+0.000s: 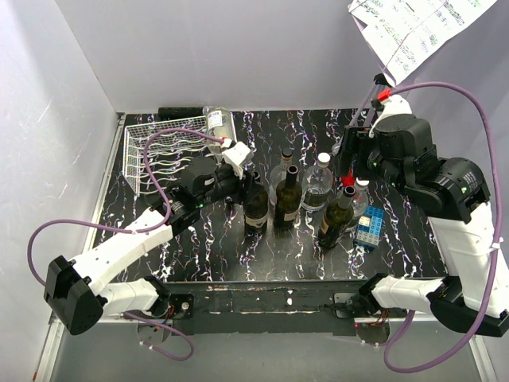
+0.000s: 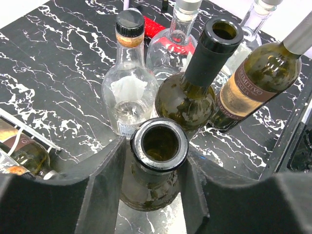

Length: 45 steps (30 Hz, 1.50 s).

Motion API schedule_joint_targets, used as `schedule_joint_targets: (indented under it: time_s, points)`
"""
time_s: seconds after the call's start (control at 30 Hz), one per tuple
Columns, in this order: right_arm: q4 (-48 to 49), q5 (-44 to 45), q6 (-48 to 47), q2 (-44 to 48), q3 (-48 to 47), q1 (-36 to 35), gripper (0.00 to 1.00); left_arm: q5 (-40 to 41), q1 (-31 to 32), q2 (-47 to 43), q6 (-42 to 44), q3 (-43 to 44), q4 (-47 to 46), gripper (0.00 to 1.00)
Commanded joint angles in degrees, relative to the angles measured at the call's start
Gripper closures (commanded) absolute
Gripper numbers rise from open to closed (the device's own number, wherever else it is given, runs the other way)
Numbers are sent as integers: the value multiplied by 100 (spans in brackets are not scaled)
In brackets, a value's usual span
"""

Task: Put the wine bottle on the wine rack
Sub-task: Move the wine bottle to the center of the board.

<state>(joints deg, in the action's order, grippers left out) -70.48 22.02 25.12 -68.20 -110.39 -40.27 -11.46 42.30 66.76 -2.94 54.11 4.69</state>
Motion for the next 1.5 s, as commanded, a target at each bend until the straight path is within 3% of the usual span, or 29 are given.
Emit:
schedule_joint_targets:
  time_s: [0.0, 0.1, 0.23, 0.4, 0.47, 0.53, 0.67, 0.87, 1.3, 1.43, 1.47]
  points:
    - [-247, 1390, 361, 290, 430, 168, 22, 223, 41, -75, 127, 258, 67, 64]
    - [-20, 1612, 336, 561, 649, 248, 23, 241, 50, -76, 110, 285, 146, 83]
    - [578, 1306, 81, 853, 949, 248, 24, 311, 67, -154, 118, 267, 199, 100]
    - [877, 517, -68, 853, 905, 248, 25, 390, 85, -339, 127, 293, 392, 100]
    - [1166, -317, -392, 861, 940, 257, 25, 443, 94, -471, 144, 363, 611, 100]
    - [1553, -1754, -770, 870, 1028, 248, 25, 557, 94, -707, 214, 442, 857, 100]
    - [1827, -3245, -922, 608, 967, 248, 25, 855, 111, -1182, 459, 504, 1358, 100]
    - [2372, -3854, -746, 370, 1063, 134, 24, 1778, 111, -1859, 646, 189, 1746, 100]
    - [2618, -3881, -500, -17, 1046, -113, 25, 3808, 111, -2958, -347, -928, 1842, 100]
    - [2522, -3942, -517, -88, 976, -113, 24, 3775, 111, -2994, -672, -963, 2009, 100]
    - [2487, -3968, -535, -123, 941, -121, 23, 3740, 111, -2994, -760, -981, 2036, 95]
